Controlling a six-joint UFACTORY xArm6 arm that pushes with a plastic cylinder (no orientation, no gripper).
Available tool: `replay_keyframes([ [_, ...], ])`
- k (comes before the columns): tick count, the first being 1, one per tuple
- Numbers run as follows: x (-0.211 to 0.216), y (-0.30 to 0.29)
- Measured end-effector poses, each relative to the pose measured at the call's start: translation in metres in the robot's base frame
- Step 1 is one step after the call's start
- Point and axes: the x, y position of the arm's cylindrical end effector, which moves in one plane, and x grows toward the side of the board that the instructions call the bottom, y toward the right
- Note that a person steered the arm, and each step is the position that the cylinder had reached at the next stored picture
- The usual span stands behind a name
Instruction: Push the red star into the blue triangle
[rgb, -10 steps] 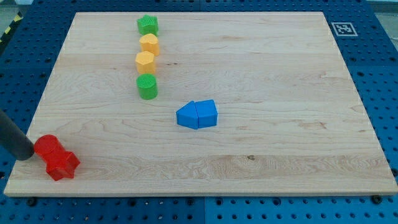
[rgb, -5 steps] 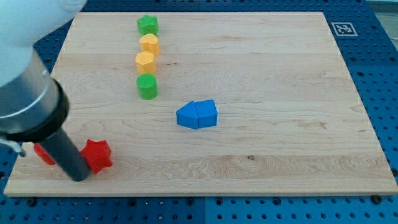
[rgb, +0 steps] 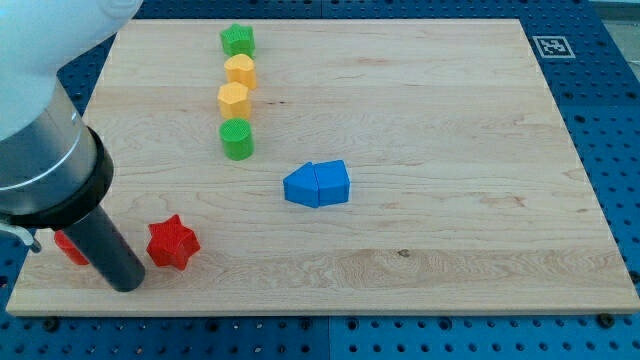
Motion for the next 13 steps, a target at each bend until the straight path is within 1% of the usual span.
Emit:
replay_keyframes([
  [1, -0.01, 0.0],
  [2, -0.026, 0.013],
  [4, -0.027, 0.076],
  [5, -0.028, 0.091],
  [6, -0.028, 0.093],
  [8, -0.016, 0.114],
  [10, -0.016, 0.154],
  [13, -0.03, 0.157],
])
